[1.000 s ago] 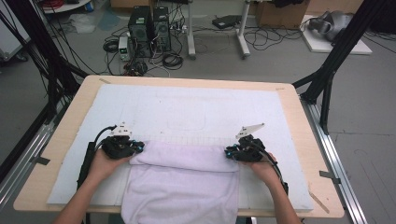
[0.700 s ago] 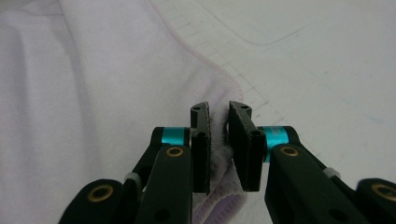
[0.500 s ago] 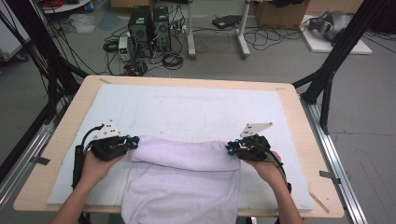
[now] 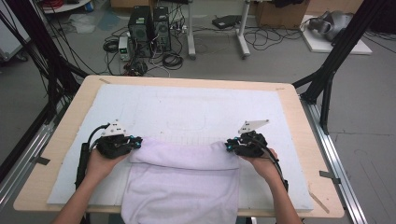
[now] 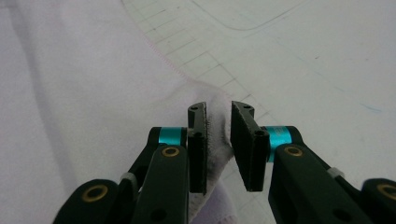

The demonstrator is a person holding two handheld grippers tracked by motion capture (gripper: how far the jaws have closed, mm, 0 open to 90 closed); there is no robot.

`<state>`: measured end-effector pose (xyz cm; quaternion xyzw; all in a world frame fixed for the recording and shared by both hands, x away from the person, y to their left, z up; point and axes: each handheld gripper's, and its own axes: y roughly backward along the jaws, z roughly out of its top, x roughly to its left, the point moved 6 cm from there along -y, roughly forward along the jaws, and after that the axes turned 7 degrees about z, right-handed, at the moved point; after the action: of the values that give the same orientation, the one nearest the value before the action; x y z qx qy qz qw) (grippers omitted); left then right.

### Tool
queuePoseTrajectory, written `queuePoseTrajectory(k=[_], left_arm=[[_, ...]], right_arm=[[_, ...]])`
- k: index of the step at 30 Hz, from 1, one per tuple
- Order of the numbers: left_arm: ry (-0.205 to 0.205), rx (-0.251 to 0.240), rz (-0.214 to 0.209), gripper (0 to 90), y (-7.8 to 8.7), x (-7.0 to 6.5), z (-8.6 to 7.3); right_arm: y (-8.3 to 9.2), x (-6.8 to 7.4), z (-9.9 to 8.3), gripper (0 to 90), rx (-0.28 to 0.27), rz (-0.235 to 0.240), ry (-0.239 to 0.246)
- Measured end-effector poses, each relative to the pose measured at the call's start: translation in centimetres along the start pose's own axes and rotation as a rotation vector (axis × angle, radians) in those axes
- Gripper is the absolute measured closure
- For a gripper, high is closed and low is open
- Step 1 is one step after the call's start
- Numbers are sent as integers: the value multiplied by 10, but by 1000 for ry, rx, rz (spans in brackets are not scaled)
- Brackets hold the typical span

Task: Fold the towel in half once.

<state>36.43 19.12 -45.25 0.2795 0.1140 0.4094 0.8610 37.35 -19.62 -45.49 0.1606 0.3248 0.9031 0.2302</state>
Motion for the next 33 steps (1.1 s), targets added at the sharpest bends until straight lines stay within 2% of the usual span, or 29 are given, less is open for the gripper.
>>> queuePoseTrajectory(k=[4,6,8,10,12,14,15,16,18,22,25,27,33], left_arm=[[34,38,-6,809,-10,6,-5],[57,73,-16,696,-16,8,-9],[78,114,-24,591,-23,10,-13],[84,141,-34,543,-29,11,-17],[105,128,-39,584,-29,13,-16],[108,120,-34,666,-30,15,-17],[103,119,-37,722,-30,15,-17],[105,115,-45,778,-30,14,-16],[81,107,-39,827,-28,12,-15],[55,75,-22,841,-18,10,-9],[73,31,-17,841,-10,11,-3],[74,6,-13,842,-5,11,0],[21,-40,-11,844,17,1,5]], right_arm=[[-7,-12,-6,699,20,3,-44],[-14,-17,-8,631,29,25,-81],[-18,-21,-9,589,32,24,-95],[-23,-23,-9,571,31,30,-110],[-28,-22,-9,584,50,28,-105],[-31,-19,-7,684,64,-5,-57],[-32,-16,-7,761,67,21,-53],[-33,-14,-6,779,76,23,-38],[-32,-11,-5,839,82,22,-8],[-21,-5,2,853,43,17,12],[-10,-3,9,856,5,10,26],[-5,-1,13,857,1,1,37],[10,12,23,856,-42,5,78]])
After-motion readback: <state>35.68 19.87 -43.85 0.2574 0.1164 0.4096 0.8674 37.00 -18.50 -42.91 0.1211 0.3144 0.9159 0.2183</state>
